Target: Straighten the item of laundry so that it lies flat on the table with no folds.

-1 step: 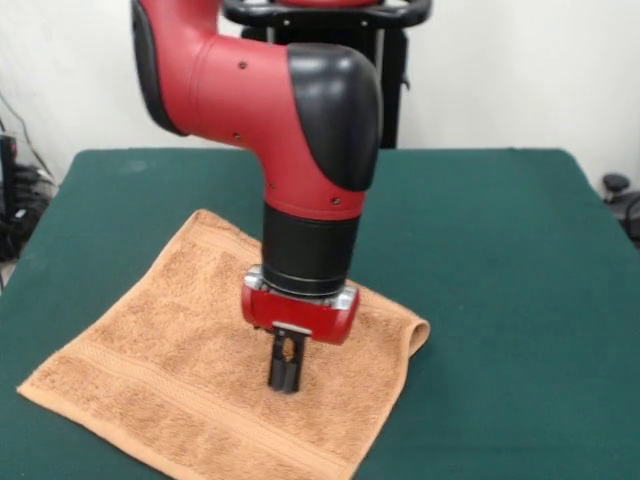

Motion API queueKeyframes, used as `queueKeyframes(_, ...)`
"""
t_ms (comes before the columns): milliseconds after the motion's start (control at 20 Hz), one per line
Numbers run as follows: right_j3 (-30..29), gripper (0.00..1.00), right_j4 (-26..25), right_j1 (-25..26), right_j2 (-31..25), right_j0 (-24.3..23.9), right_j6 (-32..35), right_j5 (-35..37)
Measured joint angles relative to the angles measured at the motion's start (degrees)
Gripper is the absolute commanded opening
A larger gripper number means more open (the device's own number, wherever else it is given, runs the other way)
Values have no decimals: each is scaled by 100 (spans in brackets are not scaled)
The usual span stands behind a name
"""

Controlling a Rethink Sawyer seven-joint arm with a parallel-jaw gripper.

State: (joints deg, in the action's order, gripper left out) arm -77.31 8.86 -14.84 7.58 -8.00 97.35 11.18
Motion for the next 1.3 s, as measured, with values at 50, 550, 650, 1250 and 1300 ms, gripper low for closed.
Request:
queueKeyframes(50,-20,0,18,0,6,52,0,-43)
queueKeyframes(550,-141,0,141,-17,6,248,0,-218)
queueKeyframes(650,-145,0,144,-19,6,247,0,-218)
queueKeyframes(1250,-560,0,160,-302,-63,191,0,-217)
queueKeyframes(1300,-655,0,154,-368,-63,186,1,-212)
